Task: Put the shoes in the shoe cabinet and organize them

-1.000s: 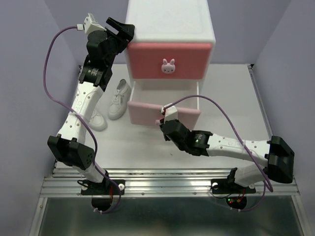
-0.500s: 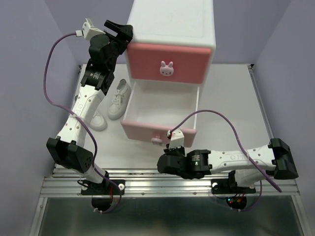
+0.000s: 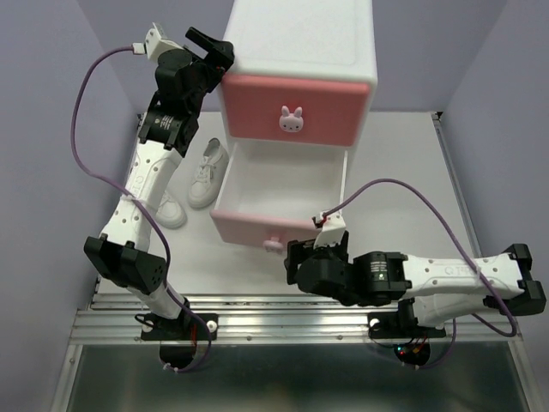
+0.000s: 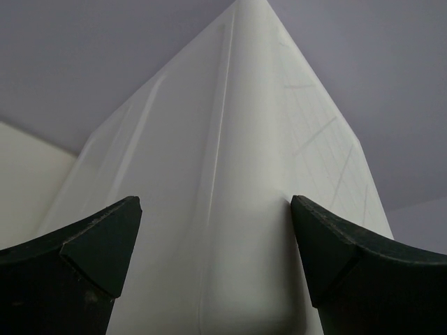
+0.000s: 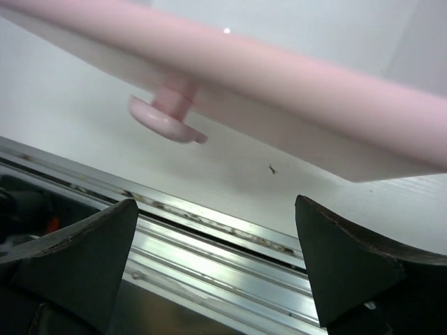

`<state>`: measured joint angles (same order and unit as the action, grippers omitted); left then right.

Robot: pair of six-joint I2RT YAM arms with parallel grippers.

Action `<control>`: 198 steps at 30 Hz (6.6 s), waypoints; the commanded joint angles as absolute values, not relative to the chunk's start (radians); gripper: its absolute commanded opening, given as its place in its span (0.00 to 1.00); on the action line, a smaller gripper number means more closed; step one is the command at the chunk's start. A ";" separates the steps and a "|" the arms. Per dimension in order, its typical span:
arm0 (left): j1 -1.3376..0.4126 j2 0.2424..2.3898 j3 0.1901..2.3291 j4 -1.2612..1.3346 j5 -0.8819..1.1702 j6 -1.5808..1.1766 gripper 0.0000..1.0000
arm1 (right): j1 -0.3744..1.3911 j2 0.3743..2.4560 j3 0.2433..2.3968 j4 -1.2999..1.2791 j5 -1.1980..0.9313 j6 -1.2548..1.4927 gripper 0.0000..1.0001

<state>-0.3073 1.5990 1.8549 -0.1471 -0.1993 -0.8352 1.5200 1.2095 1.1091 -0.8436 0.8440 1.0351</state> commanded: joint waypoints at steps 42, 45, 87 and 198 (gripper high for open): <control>0.058 2.128 1.818 -0.397 0.308 -0.351 0.88 | 0.388 1.367 1.629 -1.120 0.406 0.813 1.00; 0.058 2.146 1.812 -0.391 0.265 -0.353 0.75 | 0.388 1.367 1.628 -1.140 0.408 0.824 1.00; -0.162 1.382 1.948 -1.121 -0.316 -1.297 0.00 | 0.388 1.204 1.533 -1.043 0.433 0.799 1.00; -0.718 1.503 1.333 -0.249 -0.160 -0.873 0.00 | 0.388 1.085 1.442 -1.131 0.383 0.707 1.00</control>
<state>-0.7071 1.5082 1.3403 -0.3389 -0.1818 -0.9127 0.3927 1.1088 1.4448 -1.1576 0.3695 0.7322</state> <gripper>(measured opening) 0.062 0.998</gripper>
